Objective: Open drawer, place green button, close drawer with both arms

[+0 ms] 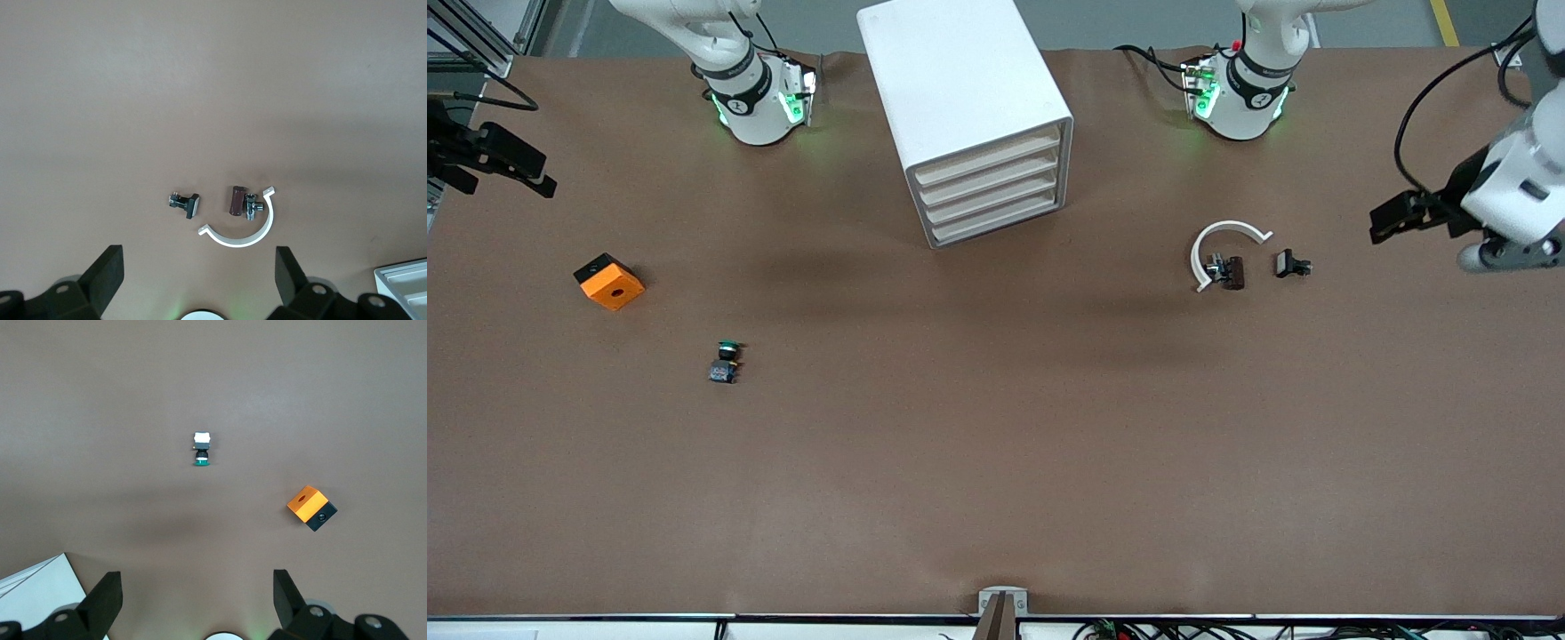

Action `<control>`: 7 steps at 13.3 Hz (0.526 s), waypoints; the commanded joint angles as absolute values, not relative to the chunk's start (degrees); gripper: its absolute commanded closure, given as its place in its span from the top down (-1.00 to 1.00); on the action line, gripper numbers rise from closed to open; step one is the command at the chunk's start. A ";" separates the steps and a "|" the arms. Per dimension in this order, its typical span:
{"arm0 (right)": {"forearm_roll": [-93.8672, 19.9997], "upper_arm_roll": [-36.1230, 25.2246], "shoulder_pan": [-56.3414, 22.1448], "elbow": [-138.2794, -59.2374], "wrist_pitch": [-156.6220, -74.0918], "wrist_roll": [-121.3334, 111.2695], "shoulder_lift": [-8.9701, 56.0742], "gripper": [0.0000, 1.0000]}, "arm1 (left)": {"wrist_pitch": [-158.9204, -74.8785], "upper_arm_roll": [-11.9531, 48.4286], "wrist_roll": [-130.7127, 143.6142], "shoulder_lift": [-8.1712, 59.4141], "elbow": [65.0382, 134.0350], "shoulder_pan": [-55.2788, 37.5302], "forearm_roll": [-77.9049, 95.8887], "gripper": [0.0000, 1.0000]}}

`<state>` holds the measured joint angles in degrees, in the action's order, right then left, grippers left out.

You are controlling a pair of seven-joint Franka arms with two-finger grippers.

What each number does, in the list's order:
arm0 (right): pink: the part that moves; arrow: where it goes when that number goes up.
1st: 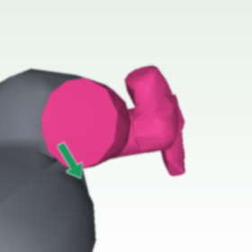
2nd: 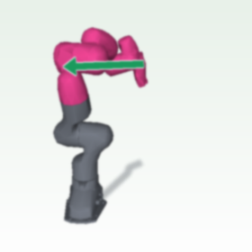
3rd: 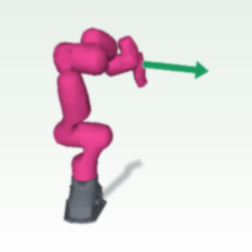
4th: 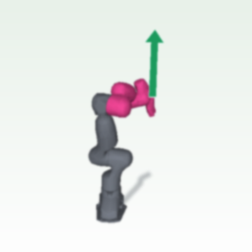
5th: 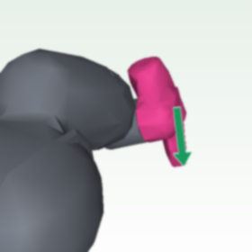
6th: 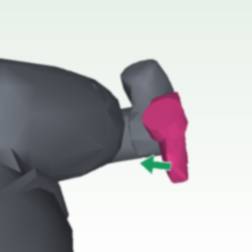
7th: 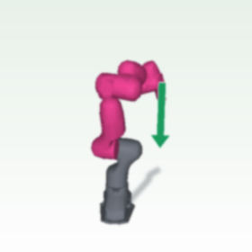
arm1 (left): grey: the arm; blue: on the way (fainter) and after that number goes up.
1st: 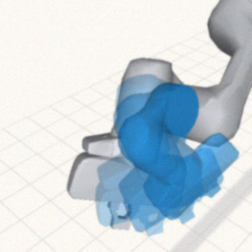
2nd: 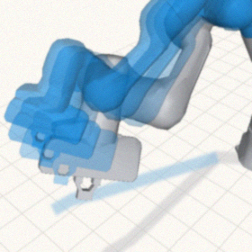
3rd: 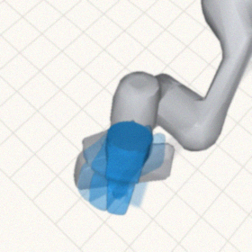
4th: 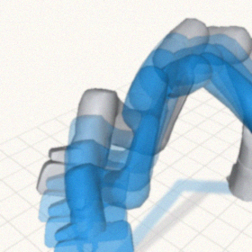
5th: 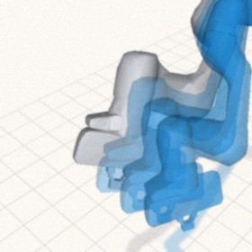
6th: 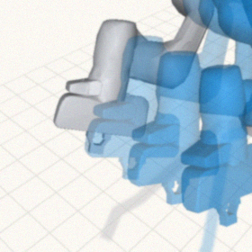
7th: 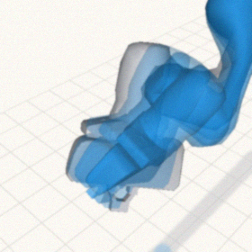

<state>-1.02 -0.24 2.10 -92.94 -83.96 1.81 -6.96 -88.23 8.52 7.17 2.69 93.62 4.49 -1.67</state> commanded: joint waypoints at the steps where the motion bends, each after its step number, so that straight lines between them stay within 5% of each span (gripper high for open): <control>1: -0.53 0.26 1.41 -92.28 -83.15 1.93 -3.88 1.00 | -90.86 8.96 12.35 10.35 91.23 3.61 0.35 1.00; 4: -0.61 0.18 1.05 -96.22 -84.98 2.02 -0.45 1.00 | -95.43 9.93 27.55 17.64 91.41 1.24 2.36 1.00; 7: -0.70 0.26 0.70 -106.39 -96.71 2.11 0.17 1.00 | -98.08 9.84 46.60 25.37 91.23 -4.29 3.34 1.00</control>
